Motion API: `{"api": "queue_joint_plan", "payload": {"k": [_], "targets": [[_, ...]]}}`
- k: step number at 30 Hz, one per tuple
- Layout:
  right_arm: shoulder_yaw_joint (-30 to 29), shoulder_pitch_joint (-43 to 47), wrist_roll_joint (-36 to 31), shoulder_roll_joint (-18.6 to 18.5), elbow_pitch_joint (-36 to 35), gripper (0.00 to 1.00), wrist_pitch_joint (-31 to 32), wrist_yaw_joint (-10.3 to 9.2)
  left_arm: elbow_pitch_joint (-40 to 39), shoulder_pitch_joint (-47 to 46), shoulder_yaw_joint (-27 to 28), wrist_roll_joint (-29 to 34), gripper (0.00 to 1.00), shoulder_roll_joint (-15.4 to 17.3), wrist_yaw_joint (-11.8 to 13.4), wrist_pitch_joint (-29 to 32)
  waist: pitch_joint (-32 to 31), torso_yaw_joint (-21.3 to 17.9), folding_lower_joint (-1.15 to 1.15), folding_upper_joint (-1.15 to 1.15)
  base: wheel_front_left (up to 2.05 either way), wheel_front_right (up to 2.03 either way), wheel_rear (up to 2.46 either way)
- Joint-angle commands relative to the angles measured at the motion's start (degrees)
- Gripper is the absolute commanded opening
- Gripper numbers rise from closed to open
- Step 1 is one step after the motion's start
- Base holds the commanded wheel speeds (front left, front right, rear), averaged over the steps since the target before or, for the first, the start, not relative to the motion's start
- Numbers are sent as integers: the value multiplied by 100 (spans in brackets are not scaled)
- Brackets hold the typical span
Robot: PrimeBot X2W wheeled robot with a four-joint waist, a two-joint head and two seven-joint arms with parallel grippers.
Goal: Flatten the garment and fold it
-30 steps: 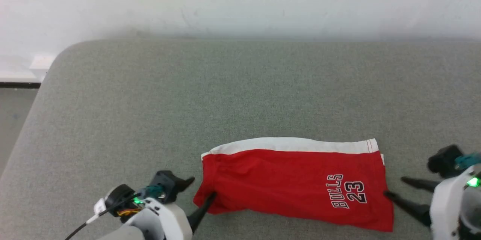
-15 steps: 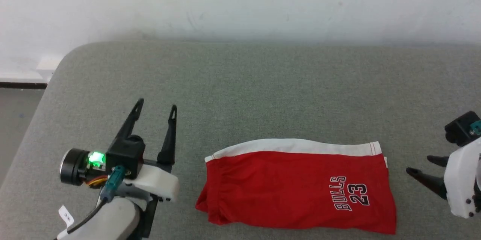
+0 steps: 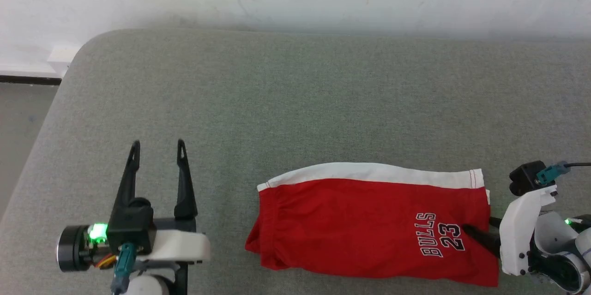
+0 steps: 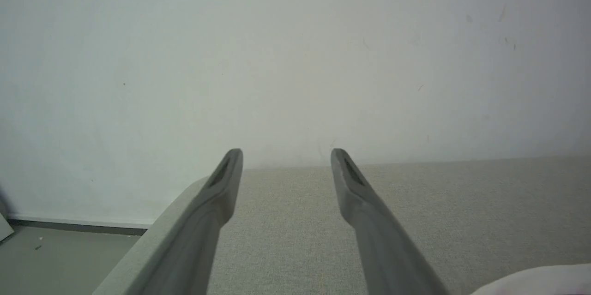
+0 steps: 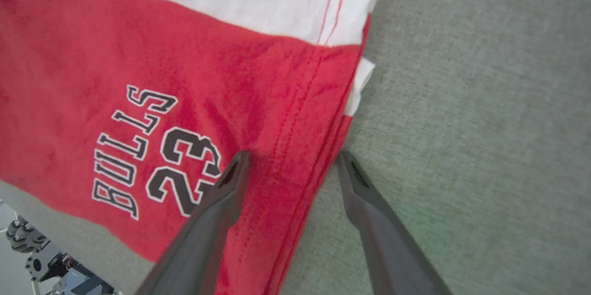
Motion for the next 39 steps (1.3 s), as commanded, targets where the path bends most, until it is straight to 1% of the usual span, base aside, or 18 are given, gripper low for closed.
{"api": "queue_joint_plan", "payload": {"k": [1, 5, 9, 10, 11, 14, 15, 18, 22, 26, 30, 33, 36, 39], "targets": [[-53, 145, -83, 198, 135, 100, 20, -4, 53, 251, 239, 161, 100, -174, -189, -26, 36, 34, -1, 0, 0, 0, 0], [-55, 346, -178, 452, 344, 100, 30, -4, 142, 590, 523, 496, 100, -471, -561, -26, 54, 87, -1, 0, 0, 0, 0], [47, 490, -265, 586, 477, 100, 53, -4, 271, 692, 836, 737, 100, -708, -915, -27, 48, 124, -1, 0, 0, 0, 0], [67, 512, -270, 598, 479, 84, 37, -4, 299, 697, 907, 795, 100, -766, -995, -27, 42, 132, -1, 0, 0, 0, 0], [73, 519, -273, 608, 466, 0, -12, -4, 329, 703, 962, 857, 100, -815, -1077, -27, 35, 132, -1, 0, 0, 0, 0], [28, 476, -257, 583, 428, 0, -133, -4, 383, 724, 1093, 1019, 100, -958, -1276, -27, -19, 98, -1, 0, 0, 0, 0], [28, 476, -257, 583, 428, 0, -133, -4, 383, 724, 1093, 1019, 100, -958, -1276, -27, -19, 98, -1, 0, 0, 0, 0], [-67, 387, -273, 480, 340, 0, -293, -4, 409, 732, 1230, 1133, 100, -1066, -1429, -27, -95, 62, -1, 0, 0, 0, 0], [-293, 279, -213, 286, 107, 0, -468, -4, 395, 750, 1403, 1254, 100, -1178, -1572, -27, -200, 0, -1, 0, 0, 0, 0], [-612, 316, -171, -21, -71, 0, -437, -4, 381, 773, 1515, 1360, 100, -1255, -1688, -27, -312, -43, -1, 0, 0, 0, 0], [-1064, 524, -124, -420, -68, 0, -372, -4, 360, 820, 1612, 1422, 100, -1325, -1780, -27, -415, -45, -1, 0, 0, 0, 0], [-1369, 721, -85, -641, -110, 0, -304, -4, 370, 884, 1684, 1453, 100, -1373, -1827, -27, -462, -61, -1, 0, 0, 0, 0], [-1536, 909, -58, -778, -377, 0, -197, -4, 379, 939, 1737, 1477, 100, -1424, -1872, -27, -484, -87, -1, 0, 0, 0, 0], [-1581, 1065, -39, -838, -926, 0, -80, -4, 391, 960, 1781, 1499, 100, -1466, -1922, -27, -463, -102, -1, 0, 0, 0, 0]]}}
